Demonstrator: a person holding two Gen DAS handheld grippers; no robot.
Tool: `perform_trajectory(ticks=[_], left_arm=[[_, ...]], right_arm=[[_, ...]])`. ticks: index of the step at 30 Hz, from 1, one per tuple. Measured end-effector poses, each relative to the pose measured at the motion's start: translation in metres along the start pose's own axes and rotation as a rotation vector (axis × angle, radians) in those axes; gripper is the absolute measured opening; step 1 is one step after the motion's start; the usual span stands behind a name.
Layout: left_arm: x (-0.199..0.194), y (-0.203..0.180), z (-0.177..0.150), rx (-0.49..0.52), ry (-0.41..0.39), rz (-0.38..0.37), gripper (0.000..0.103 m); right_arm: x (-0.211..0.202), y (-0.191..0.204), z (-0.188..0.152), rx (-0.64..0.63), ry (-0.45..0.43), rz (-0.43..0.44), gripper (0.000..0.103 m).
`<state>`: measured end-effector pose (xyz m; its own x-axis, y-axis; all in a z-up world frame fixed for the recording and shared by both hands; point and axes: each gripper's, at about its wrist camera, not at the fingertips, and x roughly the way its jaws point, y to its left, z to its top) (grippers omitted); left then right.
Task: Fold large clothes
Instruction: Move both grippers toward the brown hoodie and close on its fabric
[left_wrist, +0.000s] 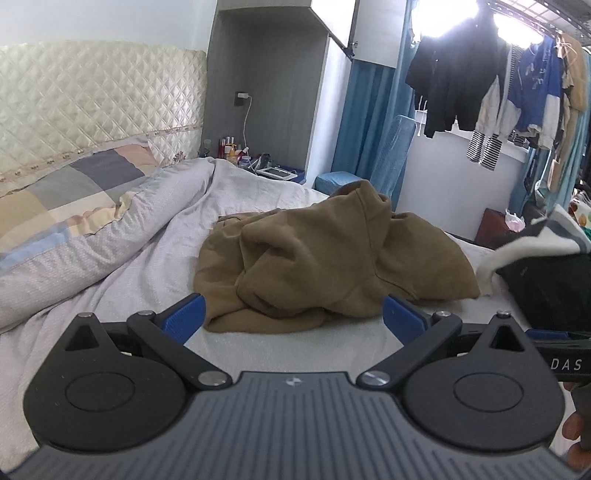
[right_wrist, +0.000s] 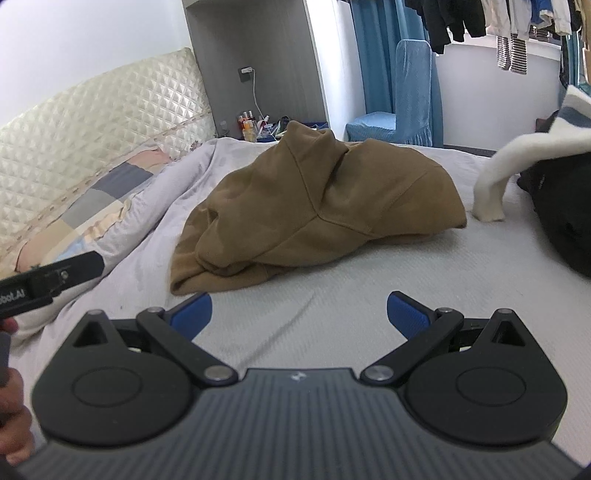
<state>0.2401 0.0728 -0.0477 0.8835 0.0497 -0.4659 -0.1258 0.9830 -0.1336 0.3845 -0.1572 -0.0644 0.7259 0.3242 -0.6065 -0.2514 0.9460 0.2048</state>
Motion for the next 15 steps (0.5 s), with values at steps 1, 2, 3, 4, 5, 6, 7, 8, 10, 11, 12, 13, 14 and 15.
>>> perform_trajectory(ticks=[1, 2, 3, 4, 5, 6, 7, 8, 10, 11, 12, 13, 14, 15], left_arm=[[0.008, 0.002, 0.004, -0.005, 0.003, 0.000, 0.103], [0.015, 0.003, 0.007, -0.011, 0.006, -0.001, 0.103], [0.022, 0.004, 0.011, -0.016, 0.010, -0.001, 0.103], [0.031, 0.006, 0.014, -0.024, 0.007, -0.005, 0.103], [0.039, 0.007, 0.017, -0.029, 0.006, -0.006, 0.103], [0.046, 0.009, 0.020, -0.033, 0.007, -0.005, 0.103], [0.054, 0.010, 0.022, -0.037, 0.010, -0.003, 0.103], [0.063, 0.011, 0.024, -0.040, 0.012, -0.003, 0.103], [0.078, 0.012, 0.027, -0.041, 0.014, 0.000, 0.103], [0.086, 0.012, 0.028, -0.041, 0.018, -0.002, 0.103], [0.093, 0.013, 0.028, -0.041, 0.019, -0.009, 0.103], [0.102, 0.014, 0.029, -0.044, 0.022, -0.016, 0.103], [0.113, 0.014, 0.028, -0.048, 0.030, -0.024, 0.103], [0.121, 0.015, 0.028, -0.049, 0.031, -0.032, 0.103]], right_arm=[[0.005, 0.000, 0.004, 0.003, -0.002, 0.000, 0.103], [0.010, 0.000, 0.008, 0.006, -0.002, -0.001, 0.103], [0.015, 0.000, 0.012, 0.008, -0.004, -0.005, 0.103], [0.022, 0.001, 0.016, 0.009, -0.005, -0.011, 0.103], [0.027, 0.001, 0.020, 0.011, -0.006, -0.014, 0.103], [0.032, 0.001, 0.024, 0.014, -0.009, -0.013, 0.103], [0.039, 0.001, 0.028, 0.018, -0.009, -0.014, 0.103], [0.045, 0.001, 0.032, 0.022, -0.009, -0.016, 0.103], [0.058, 0.001, 0.038, 0.033, -0.008, -0.013, 0.103], [0.065, 0.001, 0.040, 0.041, -0.007, -0.012, 0.103], [0.071, 0.001, 0.043, 0.048, -0.007, -0.011, 0.103], [0.080, 0.000, 0.046, 0.057, -0.003, -0.014, 0.103], [0.087, 0.000, 0.048, 0.066, -0.003, -0.014, 0.103], [0.093, -0.001, 0.051, 0.076, -0.009, -0.010, 0.103]])
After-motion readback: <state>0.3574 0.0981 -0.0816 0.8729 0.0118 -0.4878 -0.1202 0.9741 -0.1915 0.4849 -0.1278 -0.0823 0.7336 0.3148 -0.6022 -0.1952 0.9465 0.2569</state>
